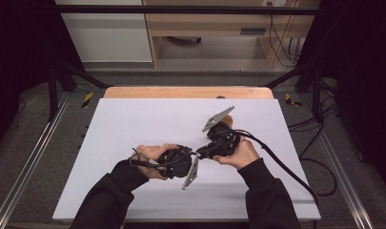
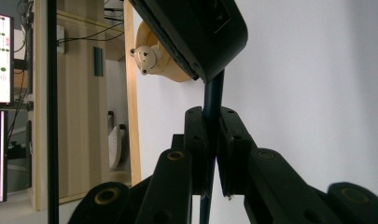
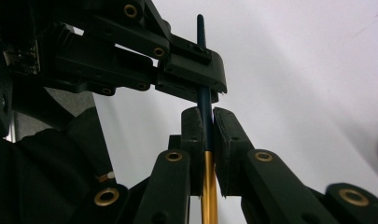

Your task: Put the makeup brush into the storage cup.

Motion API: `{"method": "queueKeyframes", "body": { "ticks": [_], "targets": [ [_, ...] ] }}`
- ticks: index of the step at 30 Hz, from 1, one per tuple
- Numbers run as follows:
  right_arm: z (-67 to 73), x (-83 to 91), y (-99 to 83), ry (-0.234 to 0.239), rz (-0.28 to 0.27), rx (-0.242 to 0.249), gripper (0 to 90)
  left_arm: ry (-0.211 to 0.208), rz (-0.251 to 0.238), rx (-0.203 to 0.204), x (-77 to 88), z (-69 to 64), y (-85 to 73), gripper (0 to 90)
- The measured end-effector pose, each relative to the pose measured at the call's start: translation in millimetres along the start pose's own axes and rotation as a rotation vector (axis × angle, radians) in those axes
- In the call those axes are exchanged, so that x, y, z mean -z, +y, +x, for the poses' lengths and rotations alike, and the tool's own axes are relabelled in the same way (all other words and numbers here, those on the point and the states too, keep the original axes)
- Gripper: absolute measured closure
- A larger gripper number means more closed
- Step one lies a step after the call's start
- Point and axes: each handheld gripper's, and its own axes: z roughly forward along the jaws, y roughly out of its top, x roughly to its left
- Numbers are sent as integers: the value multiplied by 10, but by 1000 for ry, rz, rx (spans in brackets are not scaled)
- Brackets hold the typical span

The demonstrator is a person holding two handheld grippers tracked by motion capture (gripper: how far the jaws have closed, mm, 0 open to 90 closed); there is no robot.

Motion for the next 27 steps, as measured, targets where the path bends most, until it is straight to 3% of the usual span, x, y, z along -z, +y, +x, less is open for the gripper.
{"method": "queueKeyframes", "body": {
  "ticks": [4, 9, 16, 18, 19, 22, 27],
  "targets": [
    [-5, -10, -3, 6, 5, -7, 834, -1, 6, -17, -1, -13, 6, 831],
    [-7, -28, -4, 6, -13, 4, 826, -7, 17, -5, 11, -4, -18, 833],
    [-29, 118, -42, -91, -116, 21, 574, -21, 59, 39, -17, 5, -125, 834],
    [-52, 185, -74, -121, -165, 20, 513, -24, 99, 35, -7, 25, -171, 834],
    [-67, 239, -101, -143, -181, 26, 483, -22, 73, 75, -28, 8, -205, 834],
    [-128, 382, -216, -190, -240, 4, 394, -31, 88, 126, -9, 38, -300, 834],
    [-187, 510, -431, -273, -309, -25, 252, -33, 58, 264, 14, 83, -465, 834]
  ]
}}
